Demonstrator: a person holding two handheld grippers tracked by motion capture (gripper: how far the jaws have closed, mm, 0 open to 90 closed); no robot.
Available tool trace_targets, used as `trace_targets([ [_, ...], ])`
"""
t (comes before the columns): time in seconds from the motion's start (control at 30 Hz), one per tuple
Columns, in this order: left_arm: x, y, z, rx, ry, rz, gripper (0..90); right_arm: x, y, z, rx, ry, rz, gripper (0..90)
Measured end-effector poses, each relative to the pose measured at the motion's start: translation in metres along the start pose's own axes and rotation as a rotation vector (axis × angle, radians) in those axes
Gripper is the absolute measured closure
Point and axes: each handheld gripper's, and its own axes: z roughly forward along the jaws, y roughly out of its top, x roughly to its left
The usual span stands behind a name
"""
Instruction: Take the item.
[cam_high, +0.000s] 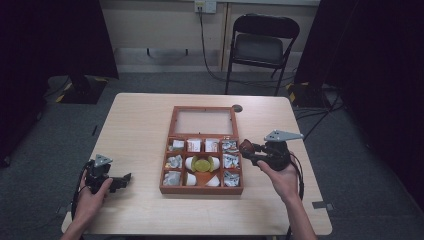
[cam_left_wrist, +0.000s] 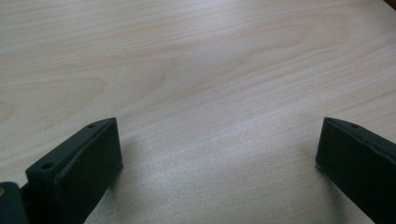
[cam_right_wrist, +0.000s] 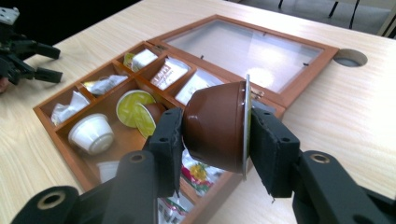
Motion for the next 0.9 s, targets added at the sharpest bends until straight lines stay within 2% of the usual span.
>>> trace_targets([
  [0.47, 0.0, 0.0, 0.0, 0.0, 0.0, 0.0, 0.0, -0.022, -0.022, -0.003, 0.031, -0.06, 0.051, 56.1],
  [0.67, 0.0, 0.0, 0.0, 0.0, 0.0, 0.001, 0.0, -0.033, -0.032, 0.007, 0.073, -0.081, 0.063, 56.1],
  [0.77, 0.0, 0.0, 0.0, 0.001, -0.001, 0.0, 0.0, -0.038, -0.035, 0.011, 0.076, -0.087, 0.076, 56.0],
  [0.9, 0.0, 0.0, 0.0, 0.0, 0.0, 0.0, 0.0, -0.041, -0.039, 0.018, 0.072, -0.093, 0.07, 56.0],
])
